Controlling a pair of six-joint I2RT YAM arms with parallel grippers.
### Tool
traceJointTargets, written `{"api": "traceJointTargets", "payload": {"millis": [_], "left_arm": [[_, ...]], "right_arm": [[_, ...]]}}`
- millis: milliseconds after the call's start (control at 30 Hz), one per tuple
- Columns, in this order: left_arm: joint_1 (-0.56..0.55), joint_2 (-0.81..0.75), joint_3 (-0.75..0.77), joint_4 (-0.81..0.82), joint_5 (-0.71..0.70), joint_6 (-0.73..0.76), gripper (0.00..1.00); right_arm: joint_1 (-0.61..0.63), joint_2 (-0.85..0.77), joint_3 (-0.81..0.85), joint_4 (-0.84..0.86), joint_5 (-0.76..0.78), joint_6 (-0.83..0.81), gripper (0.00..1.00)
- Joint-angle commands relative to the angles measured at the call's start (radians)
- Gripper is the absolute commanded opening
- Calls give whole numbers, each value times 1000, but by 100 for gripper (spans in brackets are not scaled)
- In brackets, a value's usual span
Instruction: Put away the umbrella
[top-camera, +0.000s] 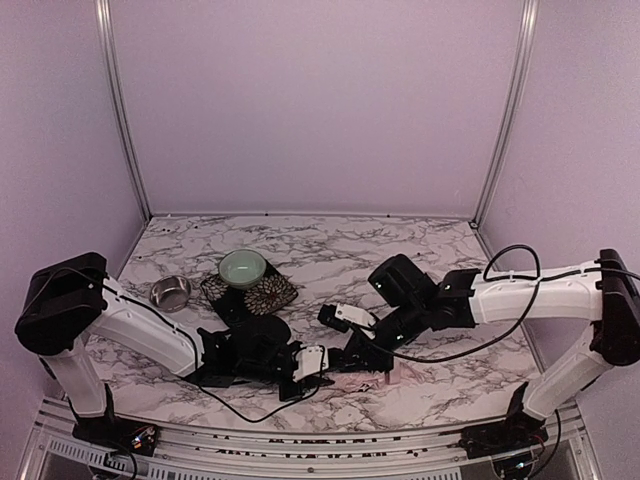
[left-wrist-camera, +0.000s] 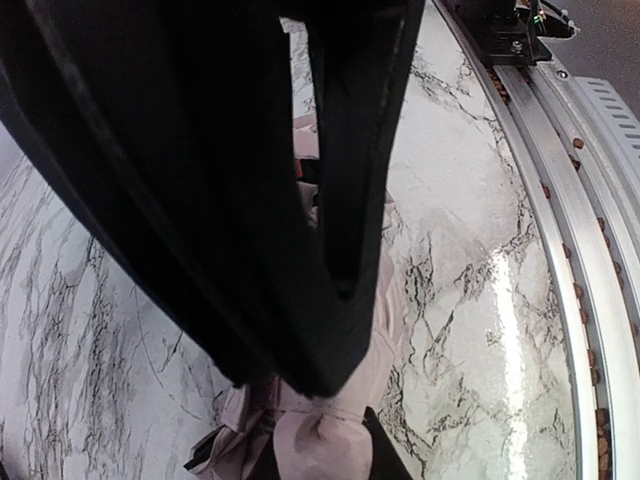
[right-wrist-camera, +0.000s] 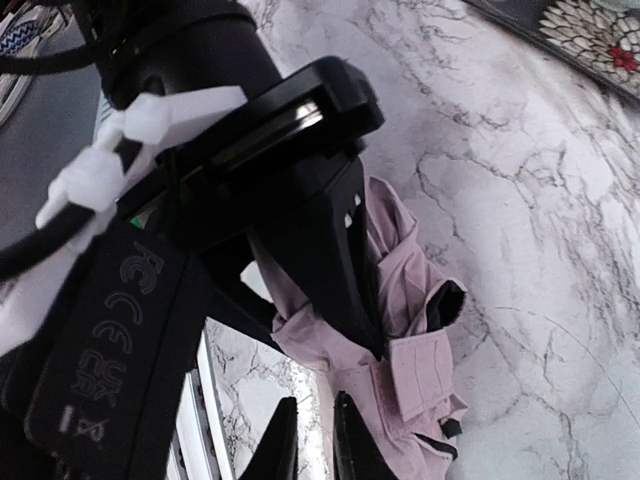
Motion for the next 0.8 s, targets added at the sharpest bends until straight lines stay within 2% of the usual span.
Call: {"api": "traceJointTargets", "payload": {"millis": [0,100,233,300,467,500,567,600,767], "left_arm": [[21,12,-35,-372,-66,10,29],[24,-40,-21,-395,-63,3,45],[26,-122,-24,-404,-53,19,57],[26,-160,-29,-407,-50,32,67],[38,-258,-69,-407,-50,45,77],[43,-284,-81,-400,-49,41,85],[55,-345,-119,-376,-40,28,97],[62,-378,-133,-360,-36,25,99],[103,-544,-223,-310,-53,-49,99]], "right_arm": [[-13,-49,70,-70,113,-29,17],[-17,-67,86,-89,150,-45,26],[-5,-63,118,-132,216,-99,44],[19,-59,130,-138,235,-140,54],[37,-10,170,-133,152,-252,89],[37,11,186,-134,147,-267,95],[39,55,219,-139,139,-309,97],[39,79,236,-143,133,-339,97],[44,220,332,-209,69,-514,97]]}}
